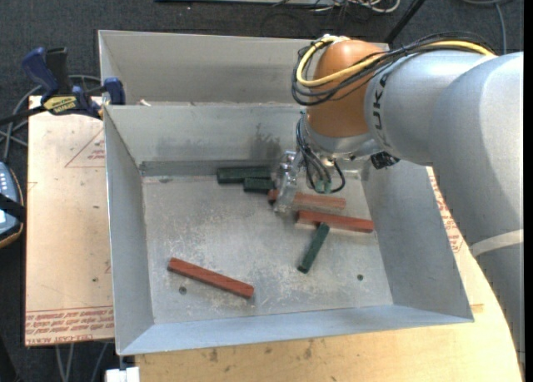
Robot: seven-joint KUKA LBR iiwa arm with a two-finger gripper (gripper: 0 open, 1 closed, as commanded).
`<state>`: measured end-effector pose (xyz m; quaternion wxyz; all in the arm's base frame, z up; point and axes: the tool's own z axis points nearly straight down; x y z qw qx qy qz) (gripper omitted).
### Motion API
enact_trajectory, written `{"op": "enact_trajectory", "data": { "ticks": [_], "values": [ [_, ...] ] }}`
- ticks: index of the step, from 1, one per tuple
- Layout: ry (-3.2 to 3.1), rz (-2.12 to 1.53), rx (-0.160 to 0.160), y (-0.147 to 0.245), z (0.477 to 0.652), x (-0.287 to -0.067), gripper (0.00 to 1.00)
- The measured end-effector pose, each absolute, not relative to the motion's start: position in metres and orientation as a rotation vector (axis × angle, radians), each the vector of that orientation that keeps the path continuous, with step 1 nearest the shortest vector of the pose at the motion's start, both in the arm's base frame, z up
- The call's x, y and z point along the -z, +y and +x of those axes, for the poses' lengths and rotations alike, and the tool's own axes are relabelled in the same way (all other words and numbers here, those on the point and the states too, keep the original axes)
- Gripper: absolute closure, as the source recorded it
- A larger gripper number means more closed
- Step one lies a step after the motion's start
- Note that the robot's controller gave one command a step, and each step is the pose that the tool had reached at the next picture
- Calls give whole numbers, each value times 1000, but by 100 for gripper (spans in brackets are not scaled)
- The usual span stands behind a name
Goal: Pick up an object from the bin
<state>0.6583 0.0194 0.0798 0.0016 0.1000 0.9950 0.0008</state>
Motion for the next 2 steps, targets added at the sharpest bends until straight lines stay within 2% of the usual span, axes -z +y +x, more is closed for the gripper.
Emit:
{"op": "enact_trajectory", "data": {
  "ticks": [1,2],
  "values": [
    [3047,654,-13,1,609,-80,100],
    [3059,665,-5,-2,617,-165,100]
  ]
}}
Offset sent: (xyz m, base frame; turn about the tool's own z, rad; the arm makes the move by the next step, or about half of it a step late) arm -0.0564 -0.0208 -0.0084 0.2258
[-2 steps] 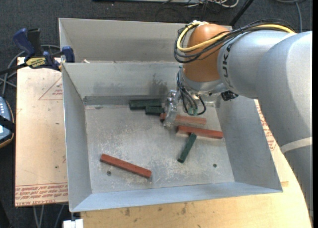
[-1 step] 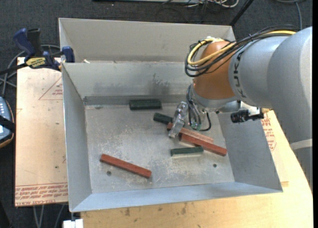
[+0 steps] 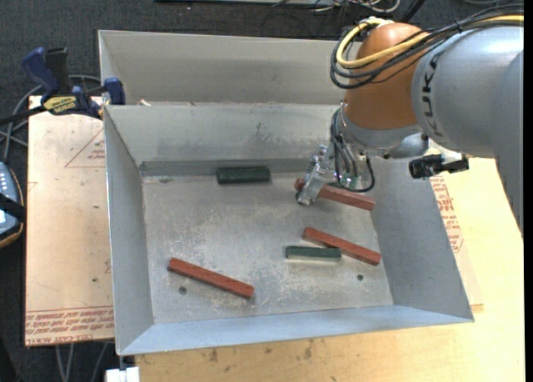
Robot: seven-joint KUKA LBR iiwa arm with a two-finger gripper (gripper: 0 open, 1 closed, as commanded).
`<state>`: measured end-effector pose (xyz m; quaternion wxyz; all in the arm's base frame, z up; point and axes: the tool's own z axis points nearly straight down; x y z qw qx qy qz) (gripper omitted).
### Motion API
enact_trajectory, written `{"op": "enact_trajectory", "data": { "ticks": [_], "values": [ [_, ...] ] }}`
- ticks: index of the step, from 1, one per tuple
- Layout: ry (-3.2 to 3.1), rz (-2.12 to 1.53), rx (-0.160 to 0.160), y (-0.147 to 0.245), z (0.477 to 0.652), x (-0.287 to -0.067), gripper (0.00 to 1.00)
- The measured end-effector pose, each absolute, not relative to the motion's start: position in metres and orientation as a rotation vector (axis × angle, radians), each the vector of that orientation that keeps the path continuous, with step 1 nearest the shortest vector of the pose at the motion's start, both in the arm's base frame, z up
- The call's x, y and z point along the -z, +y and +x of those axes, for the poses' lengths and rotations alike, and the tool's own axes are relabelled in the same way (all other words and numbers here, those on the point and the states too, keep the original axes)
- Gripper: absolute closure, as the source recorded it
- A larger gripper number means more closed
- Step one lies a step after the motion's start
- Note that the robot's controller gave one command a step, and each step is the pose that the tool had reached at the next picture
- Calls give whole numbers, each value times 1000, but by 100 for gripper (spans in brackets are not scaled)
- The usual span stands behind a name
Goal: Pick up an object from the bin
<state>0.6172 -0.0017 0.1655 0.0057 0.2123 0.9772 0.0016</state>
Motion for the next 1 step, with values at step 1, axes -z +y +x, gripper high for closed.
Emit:
{"op": "enact_trajectory", "data": {
  "ticks": [1],
  "values": [
    [3045,720,-5,-2,639,-247,100]
  ]
}}
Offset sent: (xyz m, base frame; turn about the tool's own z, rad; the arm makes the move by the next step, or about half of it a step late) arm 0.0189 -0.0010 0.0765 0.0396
